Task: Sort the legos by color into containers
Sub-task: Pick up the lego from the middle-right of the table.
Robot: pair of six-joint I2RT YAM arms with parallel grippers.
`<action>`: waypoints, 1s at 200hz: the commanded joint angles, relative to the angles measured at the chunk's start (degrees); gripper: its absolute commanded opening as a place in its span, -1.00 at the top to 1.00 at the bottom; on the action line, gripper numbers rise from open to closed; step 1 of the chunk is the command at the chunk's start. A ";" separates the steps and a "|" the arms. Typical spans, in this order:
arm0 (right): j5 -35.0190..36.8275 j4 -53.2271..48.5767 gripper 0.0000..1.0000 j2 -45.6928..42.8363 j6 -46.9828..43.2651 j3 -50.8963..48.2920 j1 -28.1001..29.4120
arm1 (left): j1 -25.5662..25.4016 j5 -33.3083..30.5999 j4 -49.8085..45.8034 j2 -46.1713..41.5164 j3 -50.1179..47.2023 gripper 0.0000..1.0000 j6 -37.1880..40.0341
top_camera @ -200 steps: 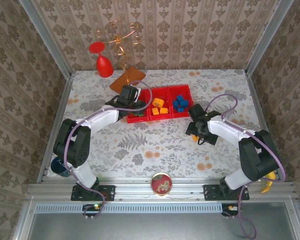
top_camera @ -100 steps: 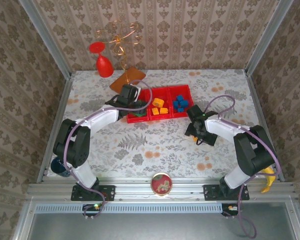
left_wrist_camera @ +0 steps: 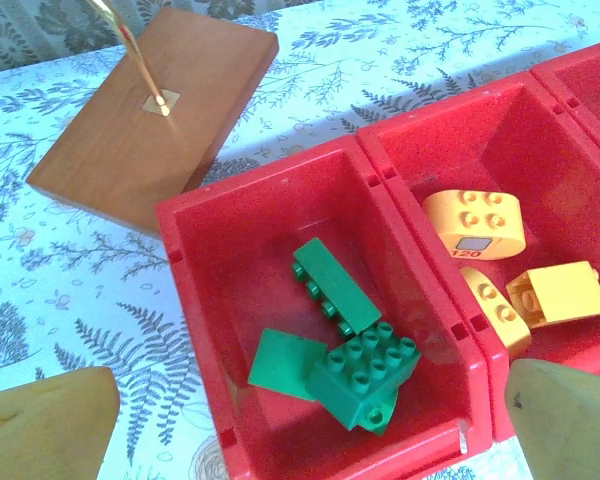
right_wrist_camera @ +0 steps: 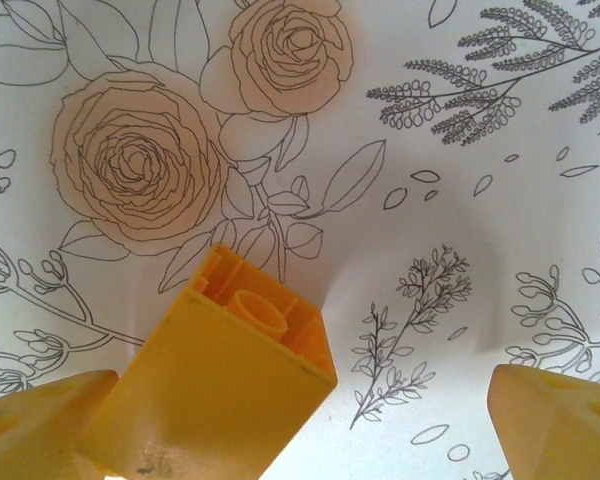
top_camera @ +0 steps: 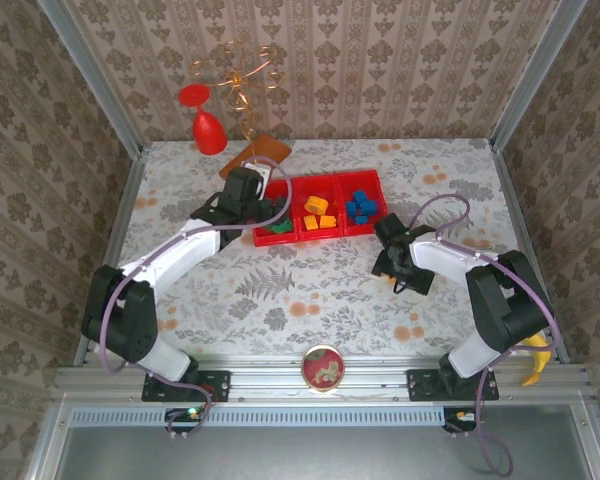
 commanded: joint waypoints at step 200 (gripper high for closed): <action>-3.40 2.60 -0.34 4.69 8.26 -0.07 -0.25 | 1.91 -3.05 -1.05 -15.33 -13.67 -1.00 -3.33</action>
